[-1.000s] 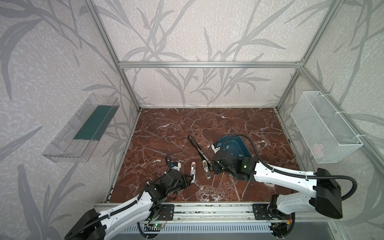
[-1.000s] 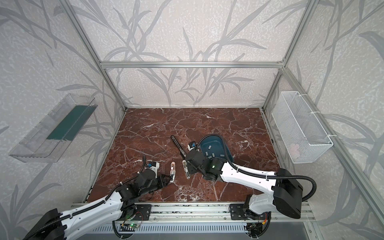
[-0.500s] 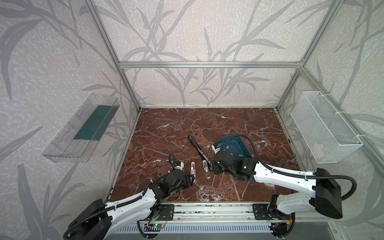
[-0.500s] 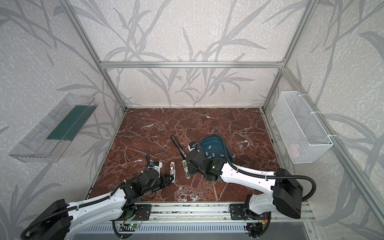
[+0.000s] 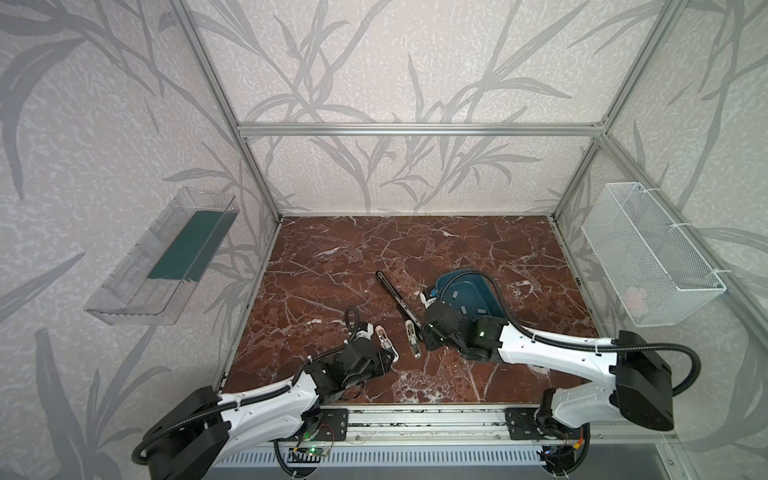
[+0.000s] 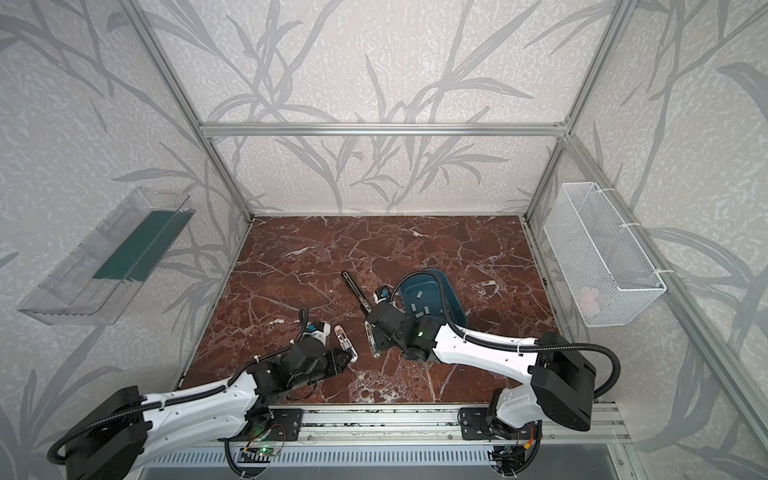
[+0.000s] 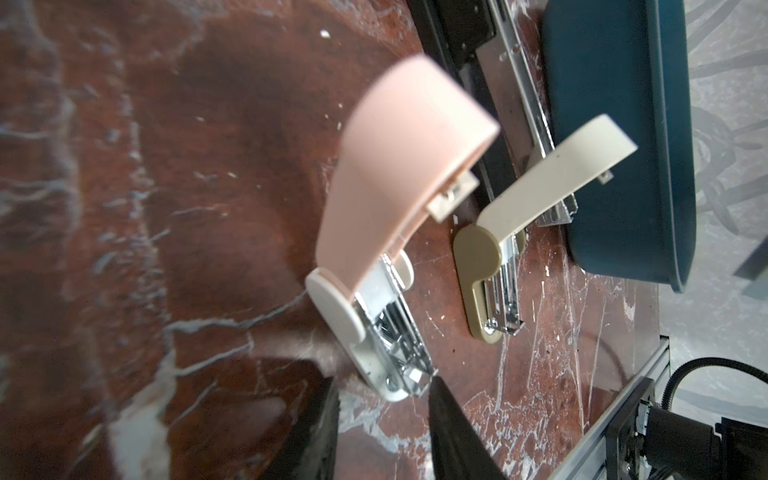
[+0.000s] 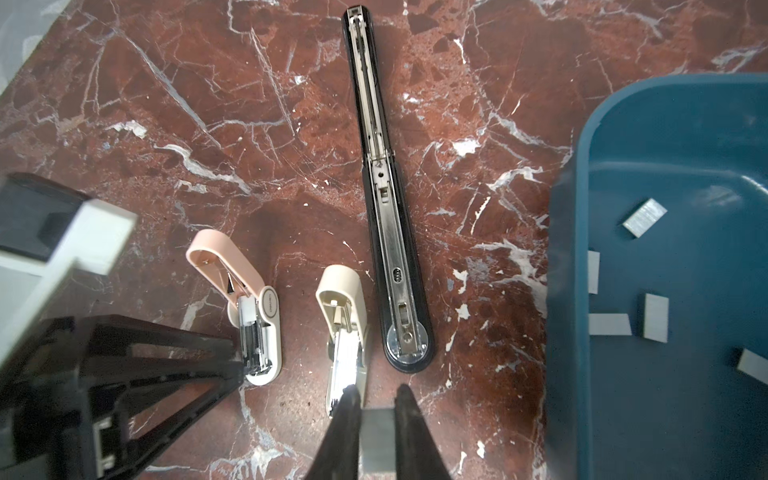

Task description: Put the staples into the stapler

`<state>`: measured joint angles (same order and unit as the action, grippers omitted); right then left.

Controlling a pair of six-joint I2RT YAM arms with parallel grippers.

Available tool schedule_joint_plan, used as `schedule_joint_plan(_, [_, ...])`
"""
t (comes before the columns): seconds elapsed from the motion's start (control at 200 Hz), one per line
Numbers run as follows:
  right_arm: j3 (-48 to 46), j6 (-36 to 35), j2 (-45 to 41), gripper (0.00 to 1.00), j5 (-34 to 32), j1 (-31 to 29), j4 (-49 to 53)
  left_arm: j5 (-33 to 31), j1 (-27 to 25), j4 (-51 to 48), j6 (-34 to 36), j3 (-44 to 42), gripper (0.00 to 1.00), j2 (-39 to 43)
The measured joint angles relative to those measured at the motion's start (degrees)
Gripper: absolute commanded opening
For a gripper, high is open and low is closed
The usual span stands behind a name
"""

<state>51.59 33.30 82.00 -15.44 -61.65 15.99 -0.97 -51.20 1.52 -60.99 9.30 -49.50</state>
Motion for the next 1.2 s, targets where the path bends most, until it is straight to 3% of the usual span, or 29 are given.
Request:
schedule_joint_plan(0.18, [0.7,-1.8,3.1,0.18,1.7,-0.6,-1.3,-9.6,1.6,-18.3,3.2,4.1,0.47,19.5])
schedule_joint_plan(0.33, [4.2,-3.4,8.0,0.17,2.5,-1.5,-2.0,-16.1,7.4,-29.9,6.6,9.7,0.48,31.1])
schedule_joint_plan(0.475, [9.1,-3.6,11.7,0.17,2.4,-3.3,-1.1,-18.0,11.6,-36.7,8.5,11.4,0.55,33.6])
schedule_joint_plan(0.73, [13.1,-3.5,12.4,0.14,2.0,-8.2,1.9,-23.6,11.0,-43.2,8.5,10.2,0.55,38.5])
schedule_joint_plan(1.2, [18.0,-8.2,22.8,0.14,3.1,-8.9,2.3,-23.8,11.0,-44.4,9.4,7.7,0.57,42.4])
